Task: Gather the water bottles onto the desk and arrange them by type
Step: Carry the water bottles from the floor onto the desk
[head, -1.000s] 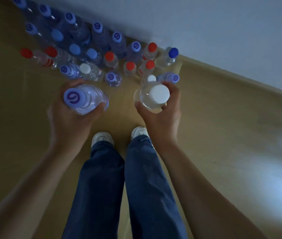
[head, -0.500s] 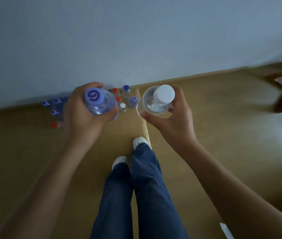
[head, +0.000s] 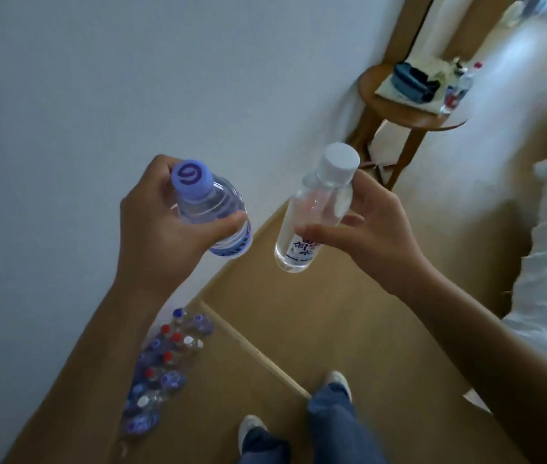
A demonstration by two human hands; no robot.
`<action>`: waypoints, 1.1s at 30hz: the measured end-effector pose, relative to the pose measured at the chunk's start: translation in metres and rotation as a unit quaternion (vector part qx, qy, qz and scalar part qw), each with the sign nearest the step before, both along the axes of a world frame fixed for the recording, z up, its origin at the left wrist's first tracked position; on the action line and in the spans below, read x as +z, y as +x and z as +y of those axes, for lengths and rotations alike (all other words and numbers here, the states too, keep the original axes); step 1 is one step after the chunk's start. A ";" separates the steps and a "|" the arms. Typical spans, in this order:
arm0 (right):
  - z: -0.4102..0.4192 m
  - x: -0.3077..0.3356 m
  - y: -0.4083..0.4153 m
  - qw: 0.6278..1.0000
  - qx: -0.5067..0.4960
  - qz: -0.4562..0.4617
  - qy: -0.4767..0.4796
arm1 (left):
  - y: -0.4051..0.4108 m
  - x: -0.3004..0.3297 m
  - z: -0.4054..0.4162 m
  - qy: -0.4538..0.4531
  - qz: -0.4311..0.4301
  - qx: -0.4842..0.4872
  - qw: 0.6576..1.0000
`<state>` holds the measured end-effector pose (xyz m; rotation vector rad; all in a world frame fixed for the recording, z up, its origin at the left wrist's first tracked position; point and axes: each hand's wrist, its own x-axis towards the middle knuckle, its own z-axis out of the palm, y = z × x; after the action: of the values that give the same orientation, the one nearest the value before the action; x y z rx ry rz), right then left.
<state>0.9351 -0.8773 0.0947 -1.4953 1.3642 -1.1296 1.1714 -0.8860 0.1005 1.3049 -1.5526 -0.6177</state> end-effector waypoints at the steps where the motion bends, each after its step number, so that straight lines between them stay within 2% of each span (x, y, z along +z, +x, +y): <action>1: 0.003 0.014 -0.020 1.000 -0.017 0.000 -0.013 | -0.019 0.014 -0.007 -0.015 0.000 -0.018 1.000; 8: 0.021 0.087 -0.172 0.983 -0.160 -0.002 -0.085 | -0.175 0.086 -0.049 -0.059 0.034 -0.112 0.991; 11: 0.030 0.107 -0.243 0.968 -0.219 0.030 -0.116 | -0.252 0.105 -0.065 -0.077 0.040 -0.150 0.985; 16: 0.041 0.131 -0.342 0.945 -0.281 0.088 -0.144 | -0.370 0.132 -0.079 -0.095 0.045 -0.220 0.970; 22: 0.043 0.148 -0.436 0.922 -0.343 0.111 -0.142 | -0.487 0.153 -0.095 -0.096 0.056 -0.313 0.943; 28: 0.008 0.152 -0.515 0.903 -0.401 0.089 -0.126 | -0.589 0.164 -0.146 -0.102 0.068 -0.382 0.916; 33: -0.060 0.156 -0.587 0.892 -0.423 0.091 -0.133 | -0.676 0.170 -0.218 -0.122 0.070 -0.431 0.891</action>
<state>0.3478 -0.9378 0.2511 -1.2030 2.1703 -1.7924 0.4954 -1.1043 0.2706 0.3129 -1.9848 -0.9877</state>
